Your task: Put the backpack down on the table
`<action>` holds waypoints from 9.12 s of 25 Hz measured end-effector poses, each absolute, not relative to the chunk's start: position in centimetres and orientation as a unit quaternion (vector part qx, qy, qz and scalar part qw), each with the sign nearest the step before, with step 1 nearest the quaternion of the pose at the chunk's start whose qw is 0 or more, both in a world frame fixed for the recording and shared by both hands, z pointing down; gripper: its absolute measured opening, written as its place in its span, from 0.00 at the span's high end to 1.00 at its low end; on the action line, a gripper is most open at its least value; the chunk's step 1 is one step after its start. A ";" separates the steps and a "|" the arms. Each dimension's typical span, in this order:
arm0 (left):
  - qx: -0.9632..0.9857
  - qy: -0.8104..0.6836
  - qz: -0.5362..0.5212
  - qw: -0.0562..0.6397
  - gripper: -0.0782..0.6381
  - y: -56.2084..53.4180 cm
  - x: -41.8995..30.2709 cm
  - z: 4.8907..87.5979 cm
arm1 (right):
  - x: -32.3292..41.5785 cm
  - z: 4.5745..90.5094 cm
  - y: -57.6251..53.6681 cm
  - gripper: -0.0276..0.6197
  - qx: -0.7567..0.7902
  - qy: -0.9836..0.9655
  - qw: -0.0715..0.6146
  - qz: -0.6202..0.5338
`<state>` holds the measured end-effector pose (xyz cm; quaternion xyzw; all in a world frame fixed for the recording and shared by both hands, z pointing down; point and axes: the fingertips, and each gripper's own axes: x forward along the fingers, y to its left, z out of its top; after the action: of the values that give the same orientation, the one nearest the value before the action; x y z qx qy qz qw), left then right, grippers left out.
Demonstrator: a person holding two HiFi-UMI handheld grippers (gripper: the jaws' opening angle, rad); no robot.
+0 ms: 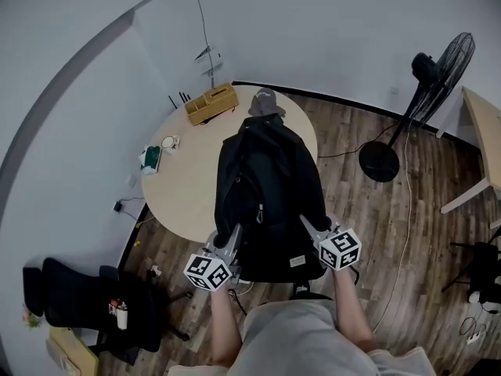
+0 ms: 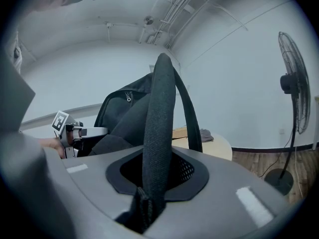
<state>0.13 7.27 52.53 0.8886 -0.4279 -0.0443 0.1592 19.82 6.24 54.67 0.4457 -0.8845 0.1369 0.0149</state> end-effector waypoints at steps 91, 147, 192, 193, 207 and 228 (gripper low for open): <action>0.833 -0.513 0.032 0.205 0.79 -26.4 -17.9 65.4 | 3.0 68.8 -27.7 0.83 0.496 -0.846 0.106 0.164; 0.728 -0.523 0.150 0.417 0.73 -34.0 -19.5 76.7 | 4.2 81.2 -34.4 0.78 0.463 -0.757 0.236 0.395; 0.767 -0.533 0.140 0.329 0.56 -29.2 -20.1 69.7 | 7.0 73.6 -29.5 0.76 0.530 -0.760 0.189 0.325; 0.768 -0.535 0.139 0.324 0.56 -28.9 -20.2 69.3 | 7.2 73.4 -29.2 0.76 0.531 -0.761 0.187 0.322; 0.801 -0.515 0.124 0.279 0.56 -26.3 -17.5 66.1 | 6.3 69.4 -27.4 0.76 0.516 -0.790 0.161 0.288; 0.819 -0.510 0.107 0.240 0.70 -25.5 -16.3 63.4 | 4.7 66.1 -25.6 0.83 0.503 -0.813 0.125 0.264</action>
<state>-16.31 -25.45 63.40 0.8191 -0.5097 0.1069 0.2405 4.69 -25.60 66.13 0.5031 -0.8132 0.2644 0.1251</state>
